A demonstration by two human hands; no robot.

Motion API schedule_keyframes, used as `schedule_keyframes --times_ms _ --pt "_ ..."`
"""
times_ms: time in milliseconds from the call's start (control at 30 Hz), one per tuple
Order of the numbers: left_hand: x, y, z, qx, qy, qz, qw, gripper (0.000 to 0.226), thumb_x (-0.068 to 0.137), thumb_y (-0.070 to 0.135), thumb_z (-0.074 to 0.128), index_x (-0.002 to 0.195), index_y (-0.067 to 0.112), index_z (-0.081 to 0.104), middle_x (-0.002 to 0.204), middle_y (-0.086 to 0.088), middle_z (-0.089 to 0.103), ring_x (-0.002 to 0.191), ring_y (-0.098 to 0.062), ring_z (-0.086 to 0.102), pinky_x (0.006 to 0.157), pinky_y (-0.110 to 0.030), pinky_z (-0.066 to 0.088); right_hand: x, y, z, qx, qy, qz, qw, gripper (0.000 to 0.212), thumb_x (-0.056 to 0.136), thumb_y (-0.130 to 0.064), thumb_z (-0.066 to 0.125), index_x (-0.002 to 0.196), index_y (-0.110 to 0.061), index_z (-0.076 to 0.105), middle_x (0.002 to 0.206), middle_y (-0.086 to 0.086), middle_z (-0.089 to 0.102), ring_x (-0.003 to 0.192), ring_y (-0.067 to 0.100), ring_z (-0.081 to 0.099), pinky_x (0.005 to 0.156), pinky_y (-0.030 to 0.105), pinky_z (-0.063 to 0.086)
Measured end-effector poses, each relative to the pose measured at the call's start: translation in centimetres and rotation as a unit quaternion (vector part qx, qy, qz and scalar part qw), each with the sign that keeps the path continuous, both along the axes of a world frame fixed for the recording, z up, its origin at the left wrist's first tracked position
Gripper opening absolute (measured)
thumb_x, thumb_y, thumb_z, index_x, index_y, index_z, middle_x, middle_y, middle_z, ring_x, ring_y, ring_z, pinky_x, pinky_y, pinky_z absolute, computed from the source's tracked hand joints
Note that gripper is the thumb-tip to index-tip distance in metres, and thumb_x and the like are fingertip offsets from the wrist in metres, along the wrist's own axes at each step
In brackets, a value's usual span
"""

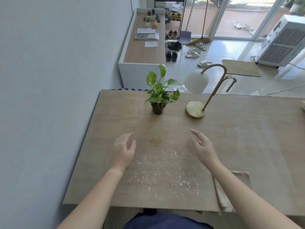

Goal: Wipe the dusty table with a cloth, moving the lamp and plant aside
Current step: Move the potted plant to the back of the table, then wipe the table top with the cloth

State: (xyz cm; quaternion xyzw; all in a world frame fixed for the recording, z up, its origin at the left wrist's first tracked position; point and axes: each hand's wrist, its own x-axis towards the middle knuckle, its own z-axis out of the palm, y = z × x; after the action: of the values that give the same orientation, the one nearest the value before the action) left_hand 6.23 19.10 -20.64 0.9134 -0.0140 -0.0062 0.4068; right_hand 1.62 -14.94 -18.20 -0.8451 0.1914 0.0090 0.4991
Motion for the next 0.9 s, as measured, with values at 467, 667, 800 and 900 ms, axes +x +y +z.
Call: schedule_keyframes --times_ms 467,667,800,900 --pt "-15.5 0.0 -5.5 0.146 0.018 0.042 0.988 0.074 0.103 0.061 0.037 0.164 0.019 0.038 0.172 -0.003 0.034 0.161 -0.026 0.020 0.131 -0.048 0.020 -17.7 -8.3 -6.0 -0.306 0.056 0.123 0.942 0.058 0.110 -0.054 0.030 0.166 -0.041 0.024 0.176 -0.006 0.019 0.163 0.015 0.007 0.131 0.036 0.002" --pt "-14.0 -0.1 -6.2 0.165 -0.017 0.078 0.983 0.077 0.100 0.060 0.038 0.158 0.011 0.048 0.164 -0.012 0.046 0.153 -0.037 0.034 0.128 -0.053 0.026 -19.1 -8.9 -7.4 -0.346 0.078 0.141 0.924 0.060 0.104 -0.065 0.008 0.163 -0.057 0.005 0.175 -0.020 -0.003 0.159 0.000 -0.017 0.130 0.036 -0.012" --pt "-12.8 0.5 -7.4 0.192 -0.016 0.065 0.979 0.078 0.099 0.062 0.036 0.159 0.012 0.048 0.164 -0.011 0.046 0.154 -0.036 0.033 0.129 -0.053 0.025 -20.0 -9.1 -7.4 -0.348 0.078 0.150 0.922 0.057 0.106 -0.067 0.012 0.162 -0.061 0.000 0.174 -0.022 -0.009 0.159 0.001 -0.020 0.132 0.043 -0.011" --pt "-12.6 0.3 -8.1 0.212 -0.018 0.068 0.975 0.080 0.100 0.064 0.034 0.160 0.012 0.047 0.166 -0.010 0.045 0.155 -0.033 0.030 0.130 -0.052 0.024 -20.1 -10.2 -7.3 -0.362 0.084 0.179 0.911 0.060 0.104 -0.069 0.012 0.160 -0.062 -0.007 0.172 -0.024 -0.015 0.158 0.001 -0.023 0.131 0.043 -0.011"
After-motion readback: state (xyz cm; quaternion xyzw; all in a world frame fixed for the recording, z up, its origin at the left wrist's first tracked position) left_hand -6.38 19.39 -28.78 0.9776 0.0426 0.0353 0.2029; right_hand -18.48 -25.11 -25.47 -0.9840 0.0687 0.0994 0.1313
